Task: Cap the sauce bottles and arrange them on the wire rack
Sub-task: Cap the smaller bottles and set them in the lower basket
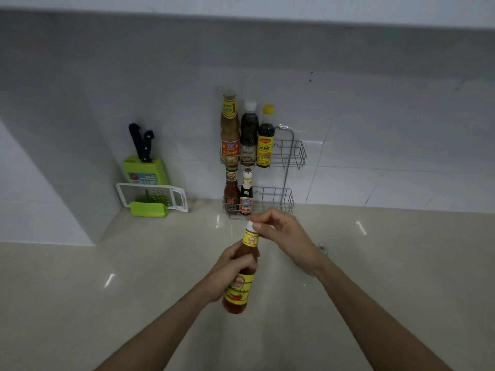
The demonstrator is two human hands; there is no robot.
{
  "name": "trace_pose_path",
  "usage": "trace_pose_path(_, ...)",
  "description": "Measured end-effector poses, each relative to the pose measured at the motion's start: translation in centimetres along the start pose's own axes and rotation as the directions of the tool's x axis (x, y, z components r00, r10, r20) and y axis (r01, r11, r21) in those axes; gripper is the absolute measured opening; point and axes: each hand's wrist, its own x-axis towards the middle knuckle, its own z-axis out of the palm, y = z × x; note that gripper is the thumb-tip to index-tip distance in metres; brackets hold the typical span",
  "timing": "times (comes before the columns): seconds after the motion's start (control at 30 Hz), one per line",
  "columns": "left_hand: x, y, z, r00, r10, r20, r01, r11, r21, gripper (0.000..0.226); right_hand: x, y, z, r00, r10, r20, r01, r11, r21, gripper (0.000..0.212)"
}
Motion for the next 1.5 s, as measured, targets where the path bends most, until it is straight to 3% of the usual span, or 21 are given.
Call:
trace_pose_path(0.1,-0.1,1.1,-0.9,0.974,-0.058,0.219,0.093,0.983,-0.156,0.024,1.1,-2.4,-1.4,0.970,0.059,0.234,-0.062,0.998,0.004,0.006)
trace_pose_path(0.17,-0.2,2.0,-1.4,0.898,-0.081,0.433,0.198,0.952,-0.234,0.023,2.0,-3.7,-2.1,0.938,0.068,0.340,-0.040,0.995,-0.089,0.014)
trace_pose_path(0.27,-0.2,3.0,-1.9,0.785,-0.055,0.618,0.296,0.909,-0.295,0.026,2.7,-5.0,-2.1,0.918,0.043,0.395,0.067,0.963,-0.261,0.013)
trace_pose_path(0.33,-0.1,3.9,-2.1,0.765,-0.065,0.641,0.303,0.914,-0.270,0.025,2.9,-5.2,-1.6,0.928,-0.013,0.372,0.174,0.899,-0.402,0.010)
trace_pose_path(0.43,0.5,4.7,-1.9,0.854,-0.088,0.512,0.185,0.973,-0.141,0.016,2.9,-4.3,-1.1,0.950,-0.177,0.259,0.301,0.746,-0.594,0.034)
trace_pose_path(0.5,0.9,4.7,-0.9,0.978,-0.076,0.195,0.047,0.988,0.148,0.012,3.0,-3.5,-1.1,0.964,-0.230,0.133,0.256,0.670,-0.697,0.034)
trace_pose_path(0.57,1.3,4.1,0.0,0.982,0.061,-0.179,0.051,0.825,0.563,0.023,3.1,-2.4,-1.0,0.981,-0.165,0.104,0.168,0.446,-0.879,0.026)
trace_pose_path(0.6,1.4,3.7,0.4,0.959,0.135,-0.249,0.077,0.722,0.687,0.027,3.0,-1.9,-0.8,0.990,-0.118,0.074,0.112,0.351,-0.930,0.024)
trace_pose_path(0.63,1.5,3.4,0.6,0.959,0.142,-0.246,0.074,0.711,0.700,0.027,2.8,-1.7,-0.8,0.993,-0.095,0.063,0.090,0.309,-0.947,0.028)
trace_pose_path(0.67,1.6,3.2,0.5,0.975,0.112,-0.192,0.034,0.778,0.628,0.025,2.7,-1.9,-1.0,0.995,-0.077,0.055,0.079,0.355,-0.932,0.037)
trace_pose_path(0.73,1.8,3.6,-0.4,0.999,-0.004,0.036,-0.009,0.938,0.348,0.013,2.3,-2.7,-2.0,0.989,-0.111,0.096,0.142,0.561,-0.816,0.051)
trace_pose_path(0.77,1.6,4.0,-0.9,0.982,-0.036,0.187,-0.009,0.972,0.233,0.010,2.2,-3.0,-2.4,0.979,-0.149,0.139,0.201,0.585,-0.786,0.051)
trace_pose_path(0.83,1.4,4.7,-1.7,0.906,-0.051,0.420,0.017,0.996,0.085,0.010,1.9,-4.0,-3.0,0.935,-0.205,0.291,0.354,0.472,-0.808,0.042)
trace_pose_path(0.9,1.4,4.9,-2.0,0.867,-0.051,0.496,0.023,0.998,0.062,0.013,2.0,-4.0,-2.7,0.892,-0.239,0.383,0.443,0.305,-0.843,0.039)
trace_pose_path(0.97,1.7,4.6,-1.7,0.911,-0.036,0.410,-0.003,0.996,0.094,0.010,2.5,-3.8,-2.2,0.913,-0.229,0.339,0.390,0.242,-0.888,0.045)
trace_pose_path(1.03,1.8,4.0,-0.8,0.991,0.016,0.134,-0.047,0.972,0.230,0.009,3.2,-3.1,-1.6,0.959,-0.148,0.243,0.258,0.088,-0.962,0.039)
trace_pose_path(1.1,2.0,3.1,-0.2,0.982,0.125,-0.142,-0.048,0.891,0.452,0.015,3.5,-2.7,-1.0,0.988,-0.036,0.151,0.152,0.036,-0.988,0.024)
trace_pose_path(1.17,2.0,2.6,-0.2,0.980,0.137,-0.147,-0.057,0.891,0.451,0.015,3.6,-3.2,-0.8,0.989,0.044,0.143,0.135,0.139,-0.981,0.034)
trace_pose_path(1.23,1.9,2.9,-1.0,0.997,0.079,-0.004,-0.075,0.961,0.267,0.011,3.6,-4.1,-1.0,0.975,-0.012,0.221,0.215,0.277,-0.937,0.051)
trace_pose_path(1.37,1.4,3.5,-2.0,0.971,0.059,0.232,-0.087,0.990,0.114,0.009,3.5,-5.0,-1.2,0.906,-0.109,0.408,0.420,0.132,-0.898,0.055)
trace_pose_path(1.5,1.6,2.8,-0.3,0.979,0.124,-0.162,-0.057,0.930,0.364,0.019,4.3,-3.8,-0.1,0.982,-0.032,0.188,0.190,0.079,-0.979,0.037)
